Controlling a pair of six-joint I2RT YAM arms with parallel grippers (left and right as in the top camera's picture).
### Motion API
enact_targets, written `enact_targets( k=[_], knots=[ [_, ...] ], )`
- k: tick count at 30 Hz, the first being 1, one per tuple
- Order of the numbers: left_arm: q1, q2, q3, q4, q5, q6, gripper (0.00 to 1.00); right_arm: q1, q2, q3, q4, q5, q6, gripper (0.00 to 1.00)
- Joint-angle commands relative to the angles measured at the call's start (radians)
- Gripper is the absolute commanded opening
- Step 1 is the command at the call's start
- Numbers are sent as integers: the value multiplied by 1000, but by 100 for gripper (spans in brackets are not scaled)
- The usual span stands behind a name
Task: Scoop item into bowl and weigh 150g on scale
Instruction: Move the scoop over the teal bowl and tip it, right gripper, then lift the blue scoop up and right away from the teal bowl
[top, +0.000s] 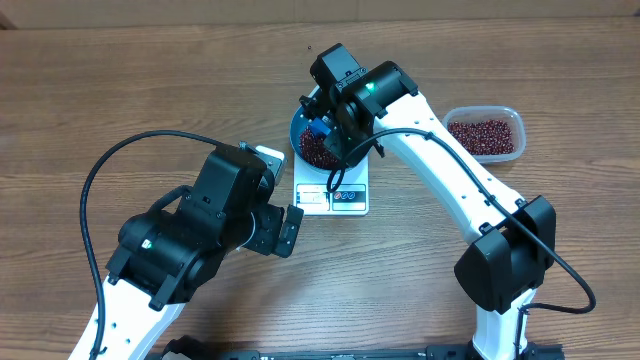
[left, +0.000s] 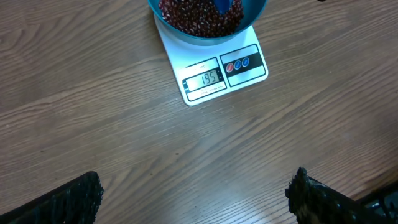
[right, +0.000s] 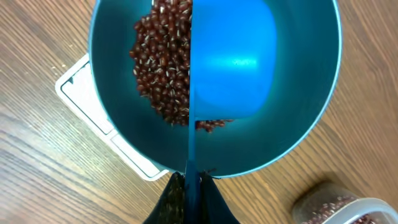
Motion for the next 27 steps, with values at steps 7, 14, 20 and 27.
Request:
enact_targets(
  k=[7,14,20,27],
  knots=[
    [5,4,21,3,0,-14,100,-71,-27,29,-1,-103,53,4],
    [5,4,21,4,0,-14,99,-159,-39,29,0,-316,59,4],
    [5,4,21,3,0,-14,99,-238,-52,30,11,-475,59,4],
    [5,4,21,4,0,-14,99,-304,-94,30,50,-536,81,4]
  ],
)
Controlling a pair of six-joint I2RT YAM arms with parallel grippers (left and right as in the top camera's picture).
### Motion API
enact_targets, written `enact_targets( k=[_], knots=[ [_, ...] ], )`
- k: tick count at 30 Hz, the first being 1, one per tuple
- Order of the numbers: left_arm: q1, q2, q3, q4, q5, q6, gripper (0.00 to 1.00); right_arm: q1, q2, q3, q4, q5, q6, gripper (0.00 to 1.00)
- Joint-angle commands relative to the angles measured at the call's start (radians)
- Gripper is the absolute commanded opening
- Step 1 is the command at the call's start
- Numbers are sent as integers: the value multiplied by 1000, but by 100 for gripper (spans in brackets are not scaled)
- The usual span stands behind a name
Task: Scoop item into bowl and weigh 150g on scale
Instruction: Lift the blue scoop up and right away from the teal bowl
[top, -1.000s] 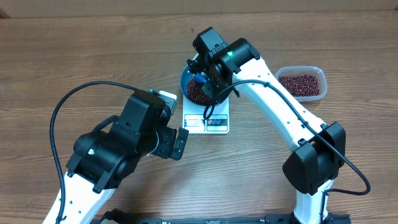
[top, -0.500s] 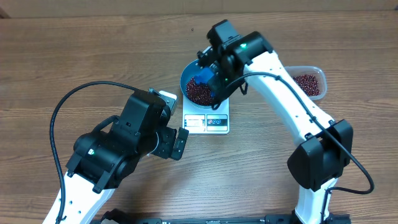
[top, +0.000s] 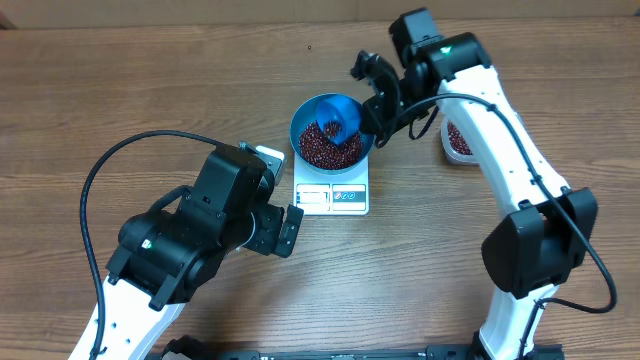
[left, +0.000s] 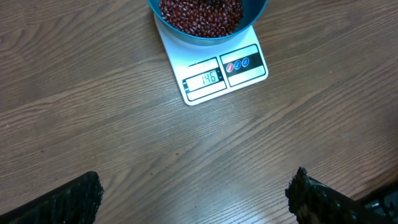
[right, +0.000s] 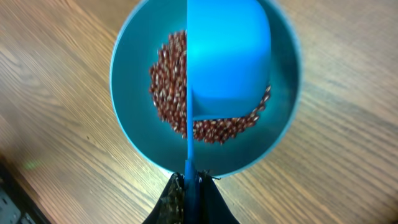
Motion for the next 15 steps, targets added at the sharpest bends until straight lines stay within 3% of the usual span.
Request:
enact_targets(
  k=[1,15],
  knots=[
    [5,4,21,4,0,-14,99,-39,-92,30,23,-66,19,4],
    [5,4,21,4,0,-14,99,-118,-177,29,42,-81,18,4]
  ],
)
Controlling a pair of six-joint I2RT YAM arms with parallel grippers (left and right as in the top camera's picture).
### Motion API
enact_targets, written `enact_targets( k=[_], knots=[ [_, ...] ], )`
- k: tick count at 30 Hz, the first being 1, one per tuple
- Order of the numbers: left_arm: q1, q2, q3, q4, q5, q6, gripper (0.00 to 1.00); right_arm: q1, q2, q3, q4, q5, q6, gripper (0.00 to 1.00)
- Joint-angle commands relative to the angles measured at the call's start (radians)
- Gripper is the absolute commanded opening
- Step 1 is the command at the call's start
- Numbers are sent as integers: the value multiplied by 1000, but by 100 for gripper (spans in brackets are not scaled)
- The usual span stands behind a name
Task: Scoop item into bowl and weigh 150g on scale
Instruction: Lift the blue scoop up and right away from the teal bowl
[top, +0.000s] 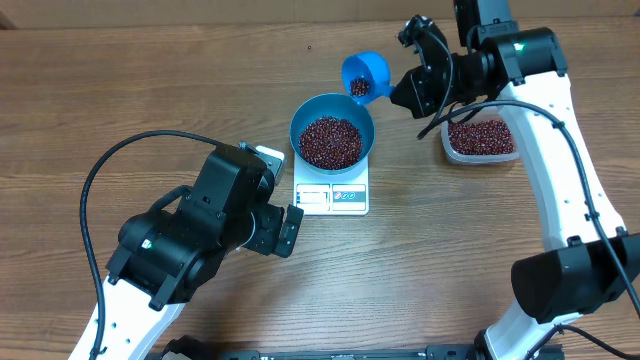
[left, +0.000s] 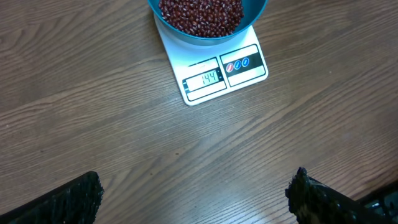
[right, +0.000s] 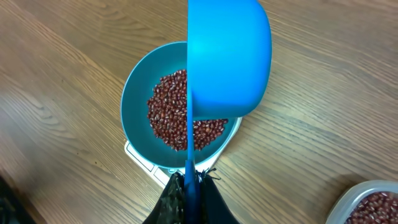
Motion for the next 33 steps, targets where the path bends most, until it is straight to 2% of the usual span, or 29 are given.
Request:
enact_targets(
  k=[1,17,22,25,33],
  knots=[
    [5,5,21,3,0,-14,99,5,-23,29,6,-22,1,4],
    [5,5,21,3,0,-14,99,34,-23,29,-35,-22,-3,4],
    [5,5,21,3,0,-14,99,97,-23,29,-74,12,-81,4],
    [5,5,21,3,0,-14,99,113,-22,29,-68,132,-43,4],
    [5,5,21,3,0,-14,99,112,-22,29,-60,127,-21,4]
  ],
)
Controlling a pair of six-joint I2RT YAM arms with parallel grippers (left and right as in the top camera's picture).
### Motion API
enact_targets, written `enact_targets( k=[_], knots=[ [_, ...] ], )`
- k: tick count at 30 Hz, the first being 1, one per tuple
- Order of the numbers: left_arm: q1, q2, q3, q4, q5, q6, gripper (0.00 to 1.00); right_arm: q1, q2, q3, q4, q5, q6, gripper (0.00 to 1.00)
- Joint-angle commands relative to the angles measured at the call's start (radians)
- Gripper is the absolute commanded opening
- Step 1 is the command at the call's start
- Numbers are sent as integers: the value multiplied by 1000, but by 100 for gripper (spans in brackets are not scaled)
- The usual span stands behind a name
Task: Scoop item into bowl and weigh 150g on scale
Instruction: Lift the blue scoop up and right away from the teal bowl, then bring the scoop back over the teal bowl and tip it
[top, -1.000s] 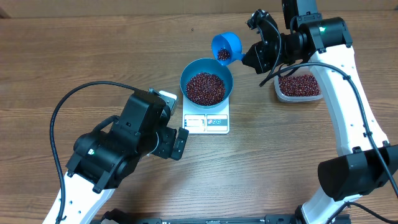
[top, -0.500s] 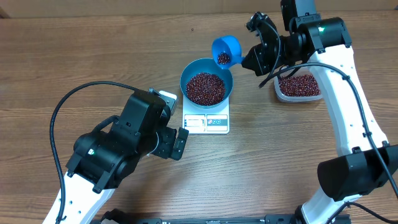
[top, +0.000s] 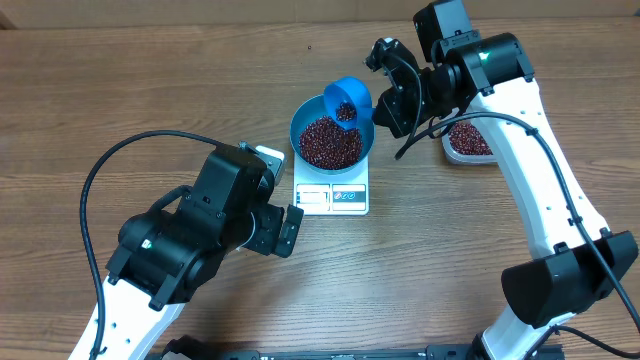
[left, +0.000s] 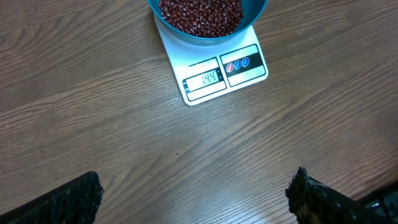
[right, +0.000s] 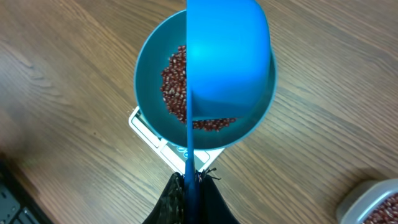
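A blue bowl (top: 332, 138) holding dark red beans sits on the white scale (top: 333, 195); in the left wrist view the scale display (left: 209, 78) reads 144. My right gripper (right: 191, 180) is shut on the handle of a blue scoop (top: 346, 102), which hangs over the bowl's far right rim and is tilted on its side with a few beans showing in it. In the right wrist view the scoop (right: 228, 59) covers much of the bowl (right: 155, 81). My left gripper (left: 196, 196) stands open above bare table, well short of the scale.
A clear tub of red beans (top: 470, 140) stands right of the bowl, partly hidden by the right arm. The left arm's bulk (top: 190, 240) and its black cable lie left of the scale.
My right gripper has brought the scoop from behind and to the right of the bowl back over the bowl's far right rim. The display still reads 144. The left arm has not moved.
The scoop lay in the bowl's beans with the display at 195. Then it was lifted just above the bowl and the display read 146. Then it hung behind the bowl holding some beans, display 144. Now it is over the bowl again.
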Motion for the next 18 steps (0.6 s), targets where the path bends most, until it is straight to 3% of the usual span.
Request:
enact_targets(
  k=[1,4,8,13,18],
  knots=[
    [5,5,21,4,0,-14,99,-4,-23,29,10,9,13,4],
    [5,5,21,4,0,-14,99,16,-23,29,-14,-23,-56,4],
    [5,5,21,3,0,-14,99,23,-22,26,5,86,-17,4],
    [5,5,21,3,0,-14,99,45,-23,27,-12,51,-51,4],
    [5,5,21,4,0,-14,99,89,-22,27,-12,183,-60,4]
  ],
)
